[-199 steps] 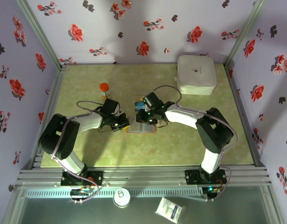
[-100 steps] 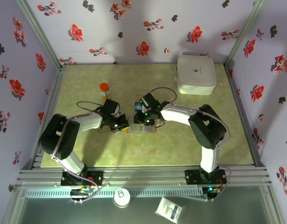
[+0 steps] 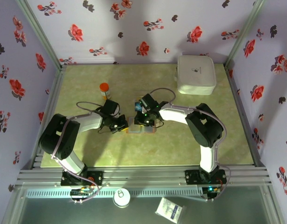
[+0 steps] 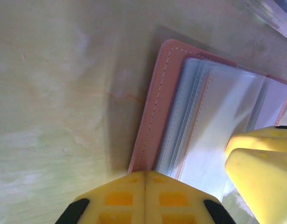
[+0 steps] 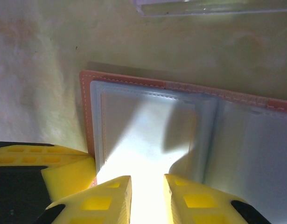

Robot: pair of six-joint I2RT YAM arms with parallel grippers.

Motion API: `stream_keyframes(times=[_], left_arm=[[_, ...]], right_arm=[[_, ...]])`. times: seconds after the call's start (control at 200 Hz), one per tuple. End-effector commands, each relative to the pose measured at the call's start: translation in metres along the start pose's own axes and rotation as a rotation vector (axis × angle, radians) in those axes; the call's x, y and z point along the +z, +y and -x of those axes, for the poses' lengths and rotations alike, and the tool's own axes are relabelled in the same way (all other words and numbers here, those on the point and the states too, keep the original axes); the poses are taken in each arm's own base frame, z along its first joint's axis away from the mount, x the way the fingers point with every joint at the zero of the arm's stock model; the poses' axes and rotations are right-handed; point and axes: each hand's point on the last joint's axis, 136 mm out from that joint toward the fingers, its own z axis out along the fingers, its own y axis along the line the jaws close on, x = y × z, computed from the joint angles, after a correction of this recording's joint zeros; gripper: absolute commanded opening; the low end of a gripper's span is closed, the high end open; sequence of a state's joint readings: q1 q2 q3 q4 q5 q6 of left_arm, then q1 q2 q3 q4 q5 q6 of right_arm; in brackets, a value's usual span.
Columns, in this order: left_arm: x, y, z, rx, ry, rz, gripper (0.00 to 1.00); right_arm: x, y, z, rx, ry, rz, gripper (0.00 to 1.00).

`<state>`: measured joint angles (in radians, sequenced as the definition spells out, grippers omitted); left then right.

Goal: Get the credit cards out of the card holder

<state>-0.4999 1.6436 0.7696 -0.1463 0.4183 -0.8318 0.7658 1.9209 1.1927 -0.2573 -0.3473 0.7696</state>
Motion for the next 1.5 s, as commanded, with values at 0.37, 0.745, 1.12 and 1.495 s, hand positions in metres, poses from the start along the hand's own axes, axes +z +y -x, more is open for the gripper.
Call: stream_keyframes(times=[0.37,0.745,1.12,1.495], left_arm=[[0.001,0.015,-0.01,-0.004,0.021,0.061,0.0],[-0.005,0.01,-0.007,0.003,0.007,0.057,0.0],[-0.035,-0.028,0.009,0.015,-0.075,-0.043,0.0],[-0.017,-0.042,0.011,-0.009,-0.038,-0.111,0.12]], right_arm=[[-0.008,-0.015,-0.004,0.014,-0.02,-0.035,0.23],[-0.009,-0.022,-0.004,0.02,-0.026,-0.05,0.16],[-0.002,-0.028,-0.006,0.029,-0.01,-0.057,0.11],[-0.001,-0.034,-0.006,0.043,-0.014,-0.06,0.08]])
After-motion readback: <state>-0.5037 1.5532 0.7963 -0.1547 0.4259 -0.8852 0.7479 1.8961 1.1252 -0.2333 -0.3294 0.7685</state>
